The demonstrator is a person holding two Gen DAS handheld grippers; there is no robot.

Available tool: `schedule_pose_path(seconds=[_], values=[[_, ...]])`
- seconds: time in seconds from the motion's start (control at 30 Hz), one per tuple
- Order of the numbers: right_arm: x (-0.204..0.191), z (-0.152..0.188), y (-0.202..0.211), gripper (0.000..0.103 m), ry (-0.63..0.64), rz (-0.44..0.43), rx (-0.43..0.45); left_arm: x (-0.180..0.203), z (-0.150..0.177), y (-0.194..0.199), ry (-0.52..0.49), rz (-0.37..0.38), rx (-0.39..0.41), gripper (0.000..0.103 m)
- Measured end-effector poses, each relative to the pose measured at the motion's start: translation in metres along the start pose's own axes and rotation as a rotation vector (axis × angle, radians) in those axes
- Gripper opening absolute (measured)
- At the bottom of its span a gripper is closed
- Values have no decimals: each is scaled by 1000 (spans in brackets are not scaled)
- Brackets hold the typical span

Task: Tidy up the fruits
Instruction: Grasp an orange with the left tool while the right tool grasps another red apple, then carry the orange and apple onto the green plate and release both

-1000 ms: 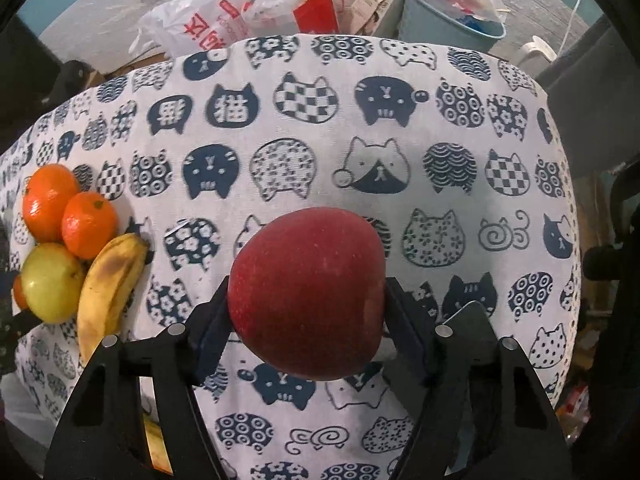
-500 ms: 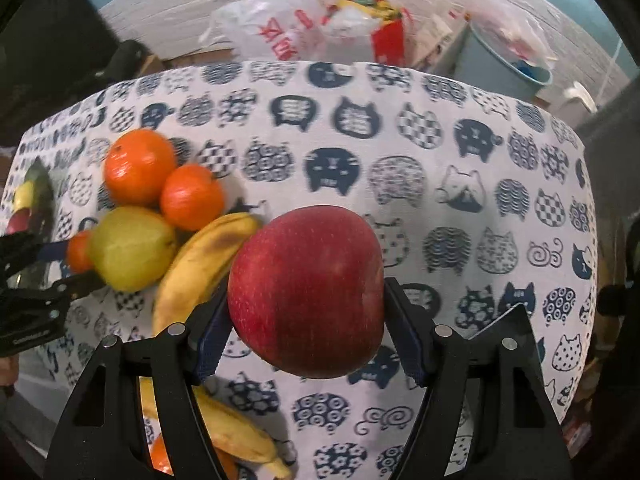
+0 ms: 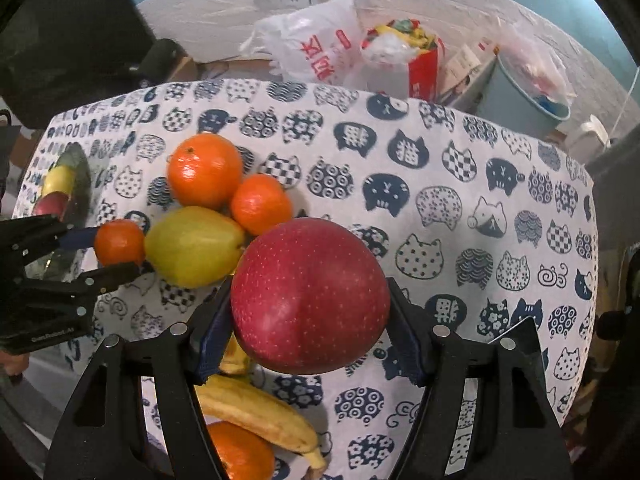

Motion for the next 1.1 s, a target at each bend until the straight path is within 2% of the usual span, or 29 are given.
schedule_pose_path(seconds=[0.23,0.57,1.1], values=[[-11,-9,10,70,33,-8,48,-8,8,27,10,12,43,48],[-49,-22,32,70,101,-38,108,-21,16,57,34,10,98,48],[-124,-59,40,70,233,-90,152,-79,40,93,140,-1,153,48]])
Point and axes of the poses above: each gripper's, at about its wrist camera, not at the fingertips, and y roughly against the way its jaws point, x to its right, z to its underside, the point moved 4 cm from there along -y, roughly the way its jaws point, and after that the axes turned 15 degrees about y, right-handed, at the moved point
